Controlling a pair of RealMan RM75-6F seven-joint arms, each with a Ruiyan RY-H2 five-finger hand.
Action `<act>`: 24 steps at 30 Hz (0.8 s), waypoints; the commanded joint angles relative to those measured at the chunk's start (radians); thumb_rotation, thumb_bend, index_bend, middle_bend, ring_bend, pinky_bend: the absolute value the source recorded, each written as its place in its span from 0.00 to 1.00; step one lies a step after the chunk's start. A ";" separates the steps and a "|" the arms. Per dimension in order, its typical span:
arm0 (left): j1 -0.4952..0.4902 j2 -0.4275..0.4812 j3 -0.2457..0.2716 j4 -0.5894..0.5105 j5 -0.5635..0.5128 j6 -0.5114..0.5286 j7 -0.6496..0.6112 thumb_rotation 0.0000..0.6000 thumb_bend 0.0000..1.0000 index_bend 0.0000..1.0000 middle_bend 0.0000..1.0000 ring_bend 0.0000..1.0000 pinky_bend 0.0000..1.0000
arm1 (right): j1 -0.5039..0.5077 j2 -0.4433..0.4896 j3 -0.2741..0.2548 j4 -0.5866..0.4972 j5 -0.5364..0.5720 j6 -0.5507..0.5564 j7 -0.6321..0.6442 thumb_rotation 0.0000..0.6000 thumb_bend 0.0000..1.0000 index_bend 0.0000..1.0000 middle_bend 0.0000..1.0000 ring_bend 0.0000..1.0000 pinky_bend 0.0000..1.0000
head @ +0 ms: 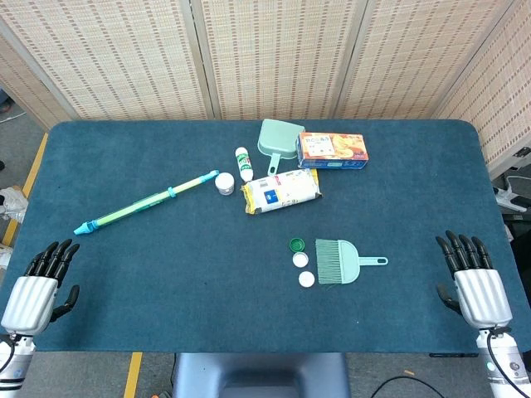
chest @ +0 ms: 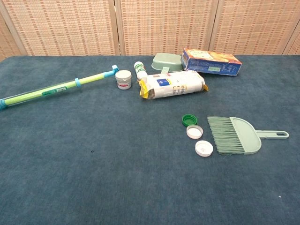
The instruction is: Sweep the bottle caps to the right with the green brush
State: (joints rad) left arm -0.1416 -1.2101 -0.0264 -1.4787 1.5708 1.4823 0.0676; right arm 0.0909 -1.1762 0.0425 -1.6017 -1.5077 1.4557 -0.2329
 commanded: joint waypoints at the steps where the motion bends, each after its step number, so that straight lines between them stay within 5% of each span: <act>1: -0.002 0.002 0.000 -0.006 -0.002 -0.003 0.002 1.00 0.45 0.00 0.01 0.00 0.15 | 0.000 0.000 -0.003 -0.001 0.000 -0.004 -0.004 1.00 0.21 0.00 0.00 0.00 0.00; 17: -0.011 0.005 0.003 0.003 -0.007 -0.021 -0.008 1.00 0.45 0.00 0.01 0.00 0.15 | 0.062 -0.081 -0.008 0.063 0.026 -0.121 -0.107 1.00 0.21 0.00 0.00 0.00 0.00; 24: -0.016 0.005 0.005 0.006 -0.006 -0.028 -0.004 1.00 0.45 0.00 0.01 0.00 0.15 | 0.139 -0.185 0.028 0.166 0.052 -0.194 -0.222 1.00 0.21 0.17 0.24 0.00 0.00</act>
State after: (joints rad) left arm -0.1573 -1.2053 -0.0213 -1.4727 1.5644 1.4544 0.0639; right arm 0.2036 -1.3277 0.0556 -1.4691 -1.4645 1.2844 -0.4300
